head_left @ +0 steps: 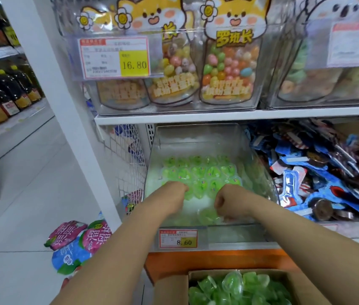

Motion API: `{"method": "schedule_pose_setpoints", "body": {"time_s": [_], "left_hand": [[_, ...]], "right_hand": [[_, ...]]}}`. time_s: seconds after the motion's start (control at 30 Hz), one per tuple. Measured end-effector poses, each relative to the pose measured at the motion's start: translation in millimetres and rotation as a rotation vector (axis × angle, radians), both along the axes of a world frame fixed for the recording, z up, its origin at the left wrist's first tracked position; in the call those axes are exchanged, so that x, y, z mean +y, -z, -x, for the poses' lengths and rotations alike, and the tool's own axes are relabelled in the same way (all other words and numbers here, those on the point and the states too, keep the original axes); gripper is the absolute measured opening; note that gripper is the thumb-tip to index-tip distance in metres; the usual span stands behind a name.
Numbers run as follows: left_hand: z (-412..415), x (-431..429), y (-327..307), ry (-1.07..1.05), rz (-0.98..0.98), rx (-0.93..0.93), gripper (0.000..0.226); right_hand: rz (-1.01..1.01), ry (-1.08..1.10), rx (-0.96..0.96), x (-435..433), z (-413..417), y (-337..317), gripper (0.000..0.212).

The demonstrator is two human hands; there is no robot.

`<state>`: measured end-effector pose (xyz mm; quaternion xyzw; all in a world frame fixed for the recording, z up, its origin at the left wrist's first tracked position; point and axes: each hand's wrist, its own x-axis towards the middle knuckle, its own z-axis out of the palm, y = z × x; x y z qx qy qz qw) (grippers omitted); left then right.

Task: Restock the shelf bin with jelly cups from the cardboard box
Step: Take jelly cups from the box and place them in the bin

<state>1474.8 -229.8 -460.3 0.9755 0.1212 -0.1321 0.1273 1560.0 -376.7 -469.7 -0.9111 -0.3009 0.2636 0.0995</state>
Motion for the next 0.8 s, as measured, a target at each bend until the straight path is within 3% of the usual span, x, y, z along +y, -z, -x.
{"method": "schedule_pose_setpoints", "body": {"time_s": [0.1, 0.23, 0.37, 0.53, 0.67, 0.8], "left_hand": [[-1.8, 2.3, 3.3, -0.021, -0.021, 0.049, 0.062], [-3.9, 5.0, 6.6, -0.023, -0.031, 0.11, 0.055], [0.4, 3.3, 3.3, 0.014, -0.058, 0.113, 0.056], [17.7, 7.9, -17.6, 0.08, -0.158, -0.217, 0.067], [38.5, 16.7, -25.0, 0.165, -0.306, -0.586, 0.054], [42.6, 32.4, -4.4, 0.209, -0.337, -0.689, 0.053]], "right_hand": [[0.003, 0.033, 0.05, -3.0, -3.3, 2.7, 0.02], [-0.09, 0.22, 0.306, -3.6, -6.4, 4.3, 0.017], [-0.332, 0.457, 0.592, 0.1, -1.5, 9.9, 0.005], [-0.484, 0.523, 0.73, 14.3, 1.2, 10.9, 0.012], [-0.471, 0.535, 0.731, 24.5, 2.1, 13.6, 0.008], [-0.484, 0.541, 0.757, 32.4, 5.9, 17.1, 0.009]]}}
